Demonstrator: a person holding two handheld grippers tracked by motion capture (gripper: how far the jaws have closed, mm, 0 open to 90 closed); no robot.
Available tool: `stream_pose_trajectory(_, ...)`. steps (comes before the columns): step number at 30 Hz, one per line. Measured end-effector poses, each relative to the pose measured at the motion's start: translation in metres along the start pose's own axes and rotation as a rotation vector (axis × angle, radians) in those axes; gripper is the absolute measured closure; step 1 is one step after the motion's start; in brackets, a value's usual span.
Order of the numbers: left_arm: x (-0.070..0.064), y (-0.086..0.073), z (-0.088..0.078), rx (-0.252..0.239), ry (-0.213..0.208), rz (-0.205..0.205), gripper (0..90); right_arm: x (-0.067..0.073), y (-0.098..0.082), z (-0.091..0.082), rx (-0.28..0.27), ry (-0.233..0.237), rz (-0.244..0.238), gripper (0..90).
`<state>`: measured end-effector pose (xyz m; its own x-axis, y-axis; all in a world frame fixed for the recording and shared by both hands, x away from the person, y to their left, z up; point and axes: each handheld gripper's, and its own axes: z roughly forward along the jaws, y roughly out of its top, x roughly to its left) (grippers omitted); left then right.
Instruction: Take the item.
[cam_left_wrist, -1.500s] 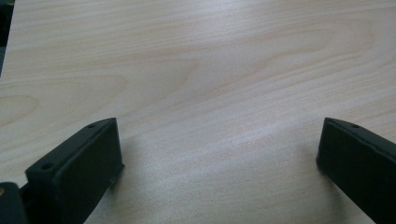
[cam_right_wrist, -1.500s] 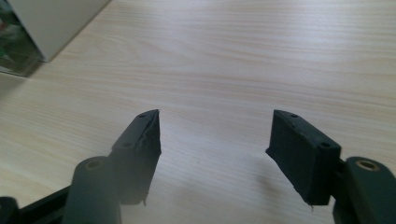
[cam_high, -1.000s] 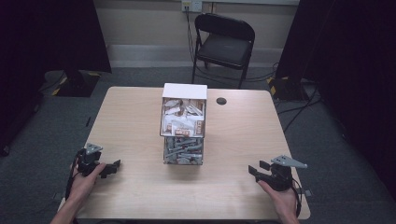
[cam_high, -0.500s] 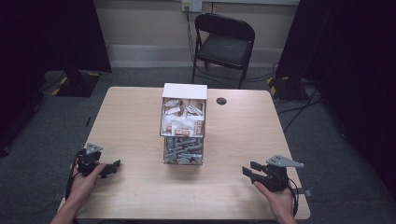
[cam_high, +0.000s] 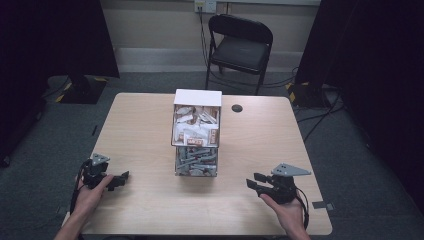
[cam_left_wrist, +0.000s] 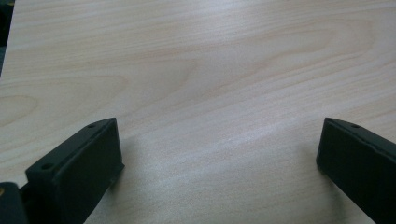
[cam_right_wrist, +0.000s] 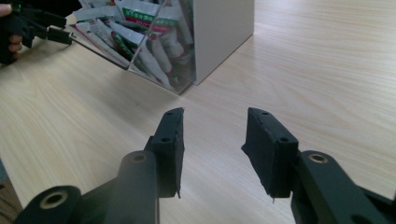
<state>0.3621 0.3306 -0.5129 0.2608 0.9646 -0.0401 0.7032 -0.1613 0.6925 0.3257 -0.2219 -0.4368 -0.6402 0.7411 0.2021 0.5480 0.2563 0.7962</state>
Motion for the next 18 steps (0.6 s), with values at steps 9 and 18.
stream_pose_trajectory(9, 0.000, 0.000, 0.000, 0.000, 0.000, 0.000, 0.0, 0.019, 0.020, 0.012, -0.045, 0.061, -0.040, 59.4)
stream_pose_trajectory(18, 0.000, 0.000, 0.000, 0.000, 0.000, 0.000, 0.0, 0.038, 0.037, 0.029, -0.055, 0.115, -0.088, 61.8)
